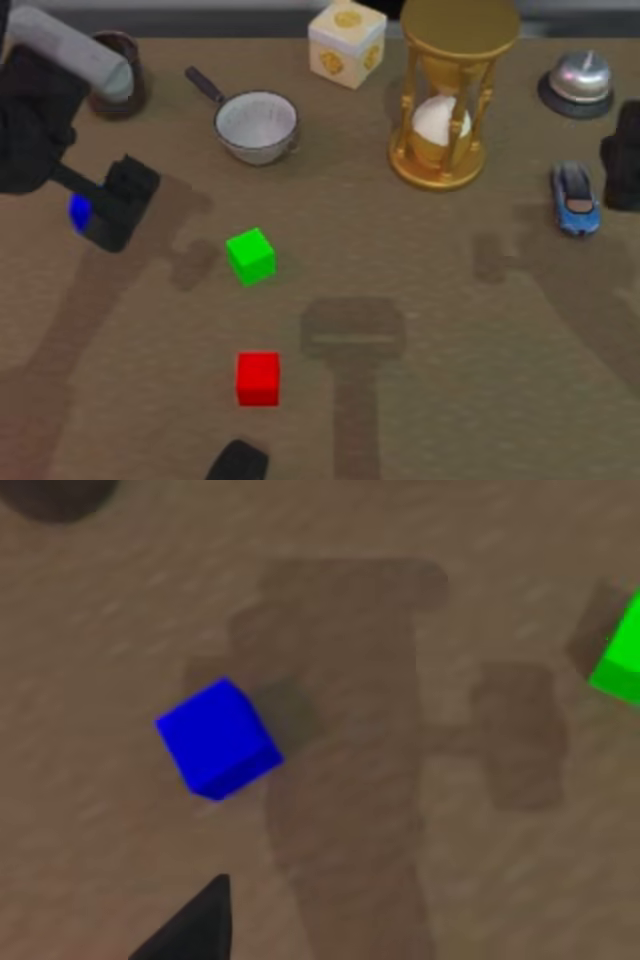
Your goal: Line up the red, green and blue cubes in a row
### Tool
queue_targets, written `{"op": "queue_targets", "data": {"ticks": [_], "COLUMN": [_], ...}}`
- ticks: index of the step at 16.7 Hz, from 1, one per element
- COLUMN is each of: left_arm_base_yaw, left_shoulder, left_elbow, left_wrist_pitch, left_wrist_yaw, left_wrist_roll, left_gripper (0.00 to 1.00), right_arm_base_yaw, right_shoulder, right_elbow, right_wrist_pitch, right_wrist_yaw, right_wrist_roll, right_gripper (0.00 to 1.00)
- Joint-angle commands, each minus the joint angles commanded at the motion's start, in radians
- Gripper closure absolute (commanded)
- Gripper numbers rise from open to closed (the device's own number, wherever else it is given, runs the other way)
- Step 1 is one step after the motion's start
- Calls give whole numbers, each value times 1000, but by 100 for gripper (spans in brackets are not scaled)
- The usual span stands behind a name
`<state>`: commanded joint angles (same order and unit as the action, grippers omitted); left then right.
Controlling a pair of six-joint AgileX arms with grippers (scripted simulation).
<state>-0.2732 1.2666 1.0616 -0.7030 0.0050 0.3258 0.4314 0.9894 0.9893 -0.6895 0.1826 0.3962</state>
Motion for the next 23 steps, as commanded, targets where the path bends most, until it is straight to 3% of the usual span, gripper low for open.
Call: {"op": "queue_targets", "data": {"ticks": [4, 11, 15, 23], "left_arm_base_yaw": [-78, -176, -198, -197], "left_shoulder": [402, 858, 961, 977], "left_elbow": [311, 722, 825, 796], "left_wrist_pitch": [-219, -474, -525, -486], "left_wrist_yaw": [-2, -3, -2, -2], "left_wrist_roll": [96, 214, 241, 244], "left_gripper": [0, 0, 0, 0], "right_arm_base_yaw": [-171, -374, -420, -421], "right_shoulder": [-416, -868, -984, -989], "right_elbow": [-411, -885, -986, -989], "right_wrist_pitch": [235, 589, 686, 689], "right_wrist_yaw": [-31, -141, -181, -183], "right_wrist_roll": [-174, -362, -395, -396], "right_gripper": [0, 0, 0, 0]}}
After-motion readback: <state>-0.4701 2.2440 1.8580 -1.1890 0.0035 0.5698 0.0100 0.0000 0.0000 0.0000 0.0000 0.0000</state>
